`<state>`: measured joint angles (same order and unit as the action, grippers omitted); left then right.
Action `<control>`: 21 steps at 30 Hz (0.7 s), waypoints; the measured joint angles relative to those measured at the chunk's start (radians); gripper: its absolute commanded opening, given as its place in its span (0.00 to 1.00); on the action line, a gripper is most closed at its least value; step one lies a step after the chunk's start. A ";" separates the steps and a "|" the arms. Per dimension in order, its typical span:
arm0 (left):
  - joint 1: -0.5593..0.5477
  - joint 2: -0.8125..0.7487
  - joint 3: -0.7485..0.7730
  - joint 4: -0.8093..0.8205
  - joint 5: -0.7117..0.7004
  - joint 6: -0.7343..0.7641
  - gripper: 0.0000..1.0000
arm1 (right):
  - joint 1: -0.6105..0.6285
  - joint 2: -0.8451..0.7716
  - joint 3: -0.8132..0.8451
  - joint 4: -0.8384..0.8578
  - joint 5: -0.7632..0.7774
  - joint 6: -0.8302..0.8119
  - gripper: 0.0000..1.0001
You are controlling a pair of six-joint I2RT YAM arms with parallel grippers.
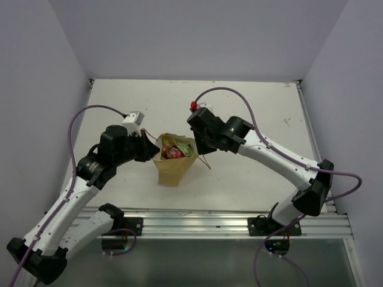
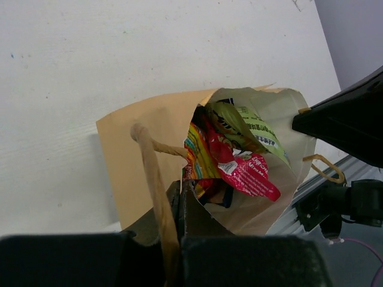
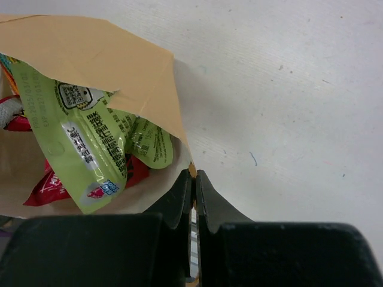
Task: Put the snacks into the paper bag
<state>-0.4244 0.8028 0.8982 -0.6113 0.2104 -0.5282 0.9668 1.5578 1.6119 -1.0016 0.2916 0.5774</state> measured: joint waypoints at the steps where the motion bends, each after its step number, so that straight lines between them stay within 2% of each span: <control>1: -0.031 0.013 0.000 0.011 -0.023 -0.007 0.00 | -0.009 0.000 -0.005 -0.003 0.003 -0.007 0.00; 5: -0.244 0.091 -0.002 0.058 -0.169 -0.050 0.00 | -0.044 0.000 -0.011 -0.030 0.011 -0.036 0.00; 8: -0.349 0.149 -0.001 0.071 -0.254 -0.076 0.00 | -0.063 0.000 -0.011 -0.045 0.014 -0.055 0.00; 14: -0.389 0.190 -0.001 0.091 -0.330 -0.112 0.00 | -0.082 0.000 -0.012 -0.050 0.014 -0.076 0.00; 21: -0.412 0.245 -0.001 0.133 -0.354 -0.117 0.00 | -0.105 0.000 -0.045 -0.037 0.012 -0.093 0.00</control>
<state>-0.8360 1.0481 0.8974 -0.4782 -0.1440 -0.6449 0.8623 1.5578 1.5669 -1.0389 0.3038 0.4843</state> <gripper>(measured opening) 0.008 0.025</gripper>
